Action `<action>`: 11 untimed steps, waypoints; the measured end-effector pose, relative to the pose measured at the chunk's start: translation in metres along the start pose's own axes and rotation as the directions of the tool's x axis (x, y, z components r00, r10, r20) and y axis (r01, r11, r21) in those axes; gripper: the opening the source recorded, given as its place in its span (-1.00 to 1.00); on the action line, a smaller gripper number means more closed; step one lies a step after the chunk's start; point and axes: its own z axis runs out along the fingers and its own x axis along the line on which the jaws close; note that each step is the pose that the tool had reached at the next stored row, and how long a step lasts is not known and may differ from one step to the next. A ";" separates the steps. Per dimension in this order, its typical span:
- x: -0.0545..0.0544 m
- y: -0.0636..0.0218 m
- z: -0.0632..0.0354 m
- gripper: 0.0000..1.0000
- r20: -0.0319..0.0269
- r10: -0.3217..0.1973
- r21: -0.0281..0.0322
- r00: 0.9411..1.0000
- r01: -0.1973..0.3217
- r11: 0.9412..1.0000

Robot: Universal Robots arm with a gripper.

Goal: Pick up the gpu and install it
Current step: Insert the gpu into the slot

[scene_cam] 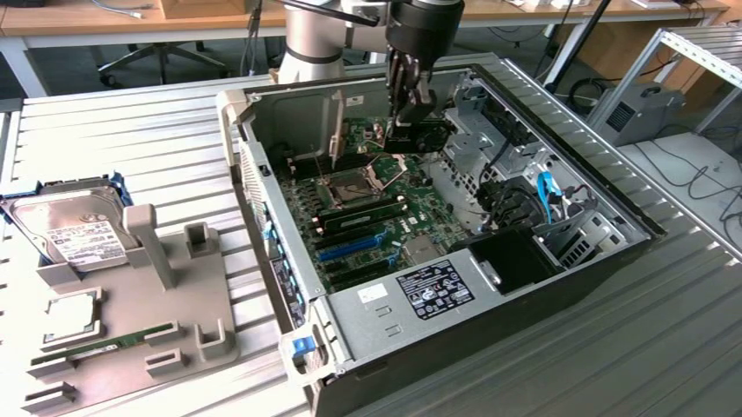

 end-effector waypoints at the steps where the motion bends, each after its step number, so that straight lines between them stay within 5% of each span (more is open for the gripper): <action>1: 0.000 0.0000 0.0000 -0.47 0.000 -0.005 0.000 1.000 0.005 1.000; 11: 0.000 0.0000 0.0000 -0.47 0.001 -0.045 -0.001 0.999 0.045 0.999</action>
